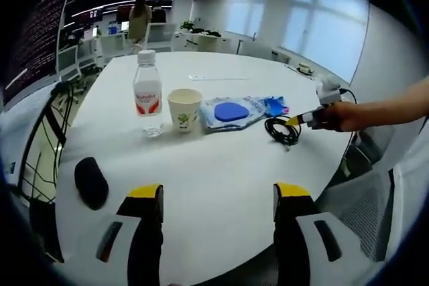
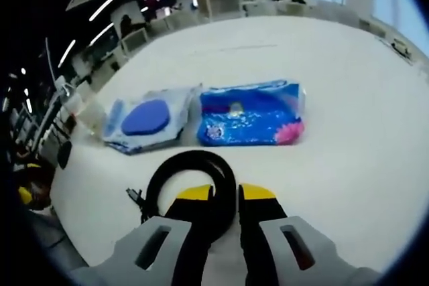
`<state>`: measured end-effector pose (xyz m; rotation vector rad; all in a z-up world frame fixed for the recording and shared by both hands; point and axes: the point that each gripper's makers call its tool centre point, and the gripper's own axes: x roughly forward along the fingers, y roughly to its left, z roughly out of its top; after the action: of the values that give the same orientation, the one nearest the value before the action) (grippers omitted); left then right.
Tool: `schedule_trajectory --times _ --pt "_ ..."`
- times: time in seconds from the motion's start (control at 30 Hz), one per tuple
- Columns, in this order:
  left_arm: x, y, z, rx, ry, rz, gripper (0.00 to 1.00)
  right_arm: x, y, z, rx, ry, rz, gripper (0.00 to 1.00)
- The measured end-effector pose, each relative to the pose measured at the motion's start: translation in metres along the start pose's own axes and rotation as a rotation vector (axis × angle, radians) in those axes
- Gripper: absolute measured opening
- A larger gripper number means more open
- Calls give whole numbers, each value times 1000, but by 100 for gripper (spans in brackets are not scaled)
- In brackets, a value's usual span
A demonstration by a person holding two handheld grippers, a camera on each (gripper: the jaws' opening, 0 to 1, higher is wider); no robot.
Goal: Arrange the tabletop items into an orderly group along one side of the table until the central work area is clear of visible clutter.
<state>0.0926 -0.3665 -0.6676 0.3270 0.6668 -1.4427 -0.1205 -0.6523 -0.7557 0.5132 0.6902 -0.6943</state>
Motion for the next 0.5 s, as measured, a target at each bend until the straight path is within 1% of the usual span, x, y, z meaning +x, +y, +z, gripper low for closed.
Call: schedule_trajectory --times 0.1,0.17,0.2,0.23,0.27,0.3,0.43,0.5 --pt "1 -1 5 4 -6 0 67 -8 0 2 -42 -10 17 18" --pt "2 -1 6 5 -9 -1 67 -12 2 2 -63 -16 46 20" --pt "3 -1 8 5 -13 -1 67 -18 10 2 -75 -16 95 24" --pt "3 0 9 3 -15 -2 67 -21 14 2 -89 -22 118 29" --pt "4 -1 10 3 -18 -3 67 -25 15 4 -136 -37 132 32" --pt "5 -1 10 3 -20 -4 67 -28 16 3 -159 -37 135 33" --pt "6 -3 12 7 -21 -13 67 -46 18 2 -158 -57 152 34" --pt "7 -3 13 10 -21 -17 66 -53 19 2 -173 -66 155 36"
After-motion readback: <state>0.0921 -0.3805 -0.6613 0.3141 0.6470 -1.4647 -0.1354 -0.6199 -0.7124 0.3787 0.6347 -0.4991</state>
